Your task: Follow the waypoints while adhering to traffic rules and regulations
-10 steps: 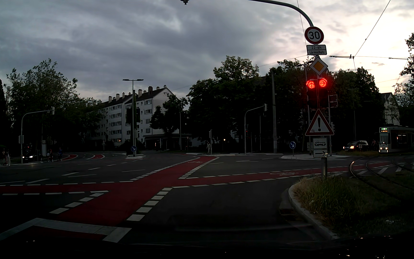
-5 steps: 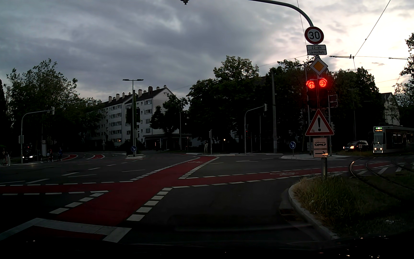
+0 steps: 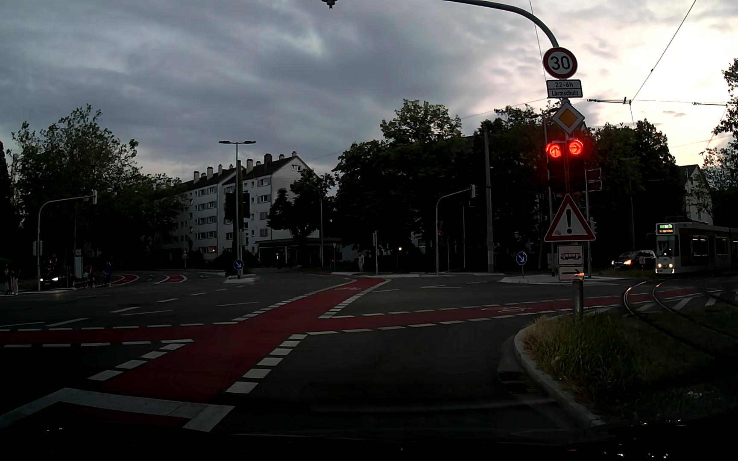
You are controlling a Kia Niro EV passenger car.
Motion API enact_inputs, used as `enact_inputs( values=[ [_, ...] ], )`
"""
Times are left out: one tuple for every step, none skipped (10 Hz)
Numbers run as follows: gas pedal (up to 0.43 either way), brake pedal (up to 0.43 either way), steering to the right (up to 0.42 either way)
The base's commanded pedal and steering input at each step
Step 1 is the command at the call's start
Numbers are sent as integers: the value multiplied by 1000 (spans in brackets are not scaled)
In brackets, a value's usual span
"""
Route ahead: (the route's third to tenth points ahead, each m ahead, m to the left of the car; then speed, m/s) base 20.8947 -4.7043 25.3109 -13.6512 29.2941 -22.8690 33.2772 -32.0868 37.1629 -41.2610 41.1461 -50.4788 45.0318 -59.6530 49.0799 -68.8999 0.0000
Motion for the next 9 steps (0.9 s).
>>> enact_inputs(
  values=[
    [0, 280, -52],
    [0, 280, -52],
    [0, 280, -52],
    [0, 280, -52],
    [0, 280, -52],
    [0, 280, -52],
    [0, 280, -52],
    [0, 280, -52],
    [0, 280, -52]
  ],
)
